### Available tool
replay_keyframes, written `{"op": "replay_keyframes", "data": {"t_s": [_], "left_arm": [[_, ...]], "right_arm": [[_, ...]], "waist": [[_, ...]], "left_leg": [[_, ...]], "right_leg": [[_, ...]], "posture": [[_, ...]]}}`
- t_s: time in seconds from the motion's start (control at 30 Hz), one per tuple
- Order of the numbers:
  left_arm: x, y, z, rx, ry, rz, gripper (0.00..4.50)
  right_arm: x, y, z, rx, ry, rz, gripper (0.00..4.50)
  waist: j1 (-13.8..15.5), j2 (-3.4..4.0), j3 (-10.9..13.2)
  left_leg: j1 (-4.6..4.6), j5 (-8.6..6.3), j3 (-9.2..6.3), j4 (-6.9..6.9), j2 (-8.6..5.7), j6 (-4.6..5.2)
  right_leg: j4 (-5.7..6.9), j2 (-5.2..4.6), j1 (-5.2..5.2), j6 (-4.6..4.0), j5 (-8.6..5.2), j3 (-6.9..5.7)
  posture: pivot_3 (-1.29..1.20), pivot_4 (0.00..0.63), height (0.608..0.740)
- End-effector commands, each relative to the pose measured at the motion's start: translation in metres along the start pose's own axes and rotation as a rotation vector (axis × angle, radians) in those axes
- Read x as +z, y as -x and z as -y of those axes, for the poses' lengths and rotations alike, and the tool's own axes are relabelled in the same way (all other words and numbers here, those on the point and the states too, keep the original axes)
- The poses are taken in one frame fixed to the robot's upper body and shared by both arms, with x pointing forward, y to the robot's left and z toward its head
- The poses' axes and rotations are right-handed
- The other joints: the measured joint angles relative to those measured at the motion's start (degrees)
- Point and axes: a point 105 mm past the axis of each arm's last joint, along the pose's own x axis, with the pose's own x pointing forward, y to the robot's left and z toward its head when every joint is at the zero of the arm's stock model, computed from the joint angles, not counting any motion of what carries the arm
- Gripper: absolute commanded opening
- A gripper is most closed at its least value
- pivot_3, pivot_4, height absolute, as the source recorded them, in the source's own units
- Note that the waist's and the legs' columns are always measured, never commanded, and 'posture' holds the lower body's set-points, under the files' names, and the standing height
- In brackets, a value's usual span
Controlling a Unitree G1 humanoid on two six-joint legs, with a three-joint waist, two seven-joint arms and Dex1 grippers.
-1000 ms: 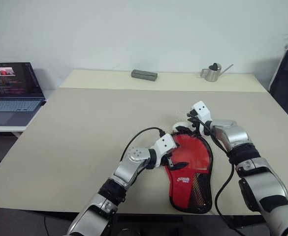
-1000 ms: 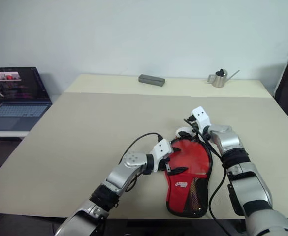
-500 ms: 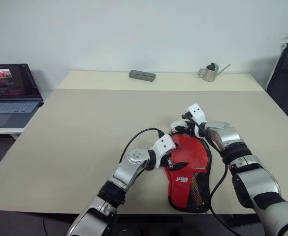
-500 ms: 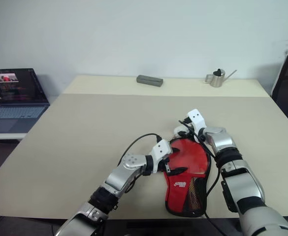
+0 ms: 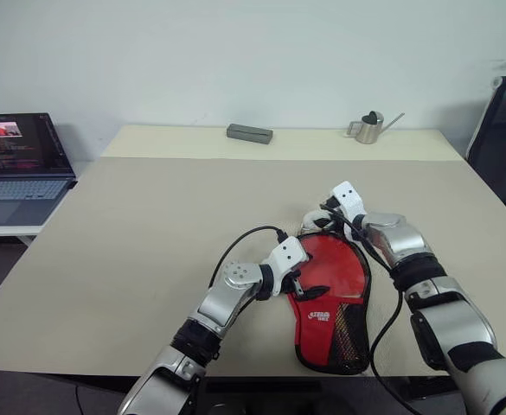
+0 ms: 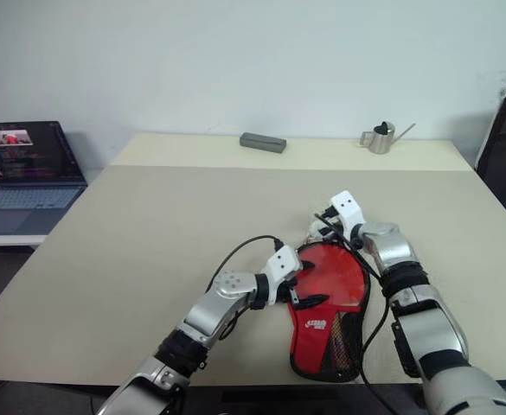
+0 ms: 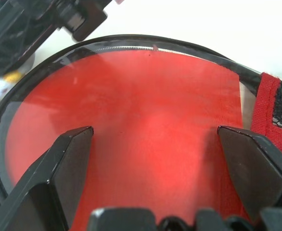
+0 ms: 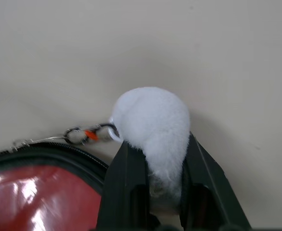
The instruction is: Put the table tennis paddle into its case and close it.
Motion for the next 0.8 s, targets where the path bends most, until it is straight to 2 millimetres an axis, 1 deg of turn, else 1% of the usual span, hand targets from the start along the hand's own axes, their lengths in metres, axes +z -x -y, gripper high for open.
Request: {"op": "replay_keyframes", "data": {"t_s": [0.03, 0.1, 0.2, 0.3, 0.5, 0.67, 0.8], "left_arm": [[-0.026, 0.004, 0.002, 0.008, 0.047, -0.082, 4.50], [-0.027, 0.005, 0.001, 0.014, 0.042, -0.085, 4.50], [-0.029, 0.006, 0.001, 0.014, 0.045, -0.091, 4.50], [-0.031, 0.006, 0.002, 0.007, 0.047, -0.097, 4.50], [-0.032, 0.004, 0.005, -0.001, 0.046, -0.102, 4.50], [-0.032, 0.003, 0.006, -0.001, 0.046, -0.103, 4.50], [-0.031, 0.002, 0.005, 0.001, 0.048, -0.100, 4.50]], "right_arm": [[0.003, 0.017, 0.015, -0.045, 0.026, 0.010, 0.32], [-0.003, 0.025, 0.019, -0.055, 0.028, -0.008, 0.32], [-0.016, 0.039, 0.026, -0.067, 0.034, -0.044, 0.32], [-0.022, 0.048, 0.029, -0.080, 0.027, -0.058, 0.31], [-0.025, 0.059, 0.029, -0.085, 0.028, -0.077, 0.31], [-0.024, 0.079, 0.037, -0.088, 0.057, -0.106, 0.31], [-0.028, 0.099, 0.048, -0.100, 0.075, -0.142, 0.31]], "waist": [[0.05, 0.00, -0.05], [0.05, -0.01, -0.07], [0.10, 0.01, -0.12], [0.10, 0.03, -0.16], [0.26, 0.02, -0.17], [0.66, 0.02, -0.17], [1.13, 0.03, -0.17]], "left_leg": [[0.00, 0.00, 0.00, 0.00, 0.00, 0.00], [0.00, 0.00, -0.02, 0.00, 0.01, 0.00], [-0.01, 0.00, -0.02, 0.01, 0.00, 0.00], [-0.01, 0.00, 0.00, 0.01, 0.01, 0.00], [-0.03, 0.00, -0.03, 0.01, 0.00, 0.00], [-0.08, 0.00, -0.05, 0.01, 0.00, 0.00], [-0.09, 0.00, -0.06, 0.03, -0.01, 0.00]], "right_leg": [[0.00, 0.00, 0.00, 0.00, 0.00, 0.00], [0.00, 0.00, 0.02, 0.16, -0.09, 0.00], [-0.01, -0.01, 0.04, 0.16, -0.10, 0.02], [-0.01, -0.02, 0.06, 0.23, -0.14, 0.02], [-0.03, -0.02, 0.08, 0.25, -0.15, 0.02], [-0.09, -0.05, 0.08, 0.26, -0.16, 0.00], [-0.11, -0.06, 0.11, 0.27, -0.17, -0.04]], "posture": [[0.00, 0.150, 0.740], [0.00, 0.150, 0.740], [0.00, 0.150, 0.740], [0.00, 0.150, 0.740], [0.00, 0.150, 0.740], [0.00, 0.150, 0.740], [0.00, 0.150, 0.740]]}}
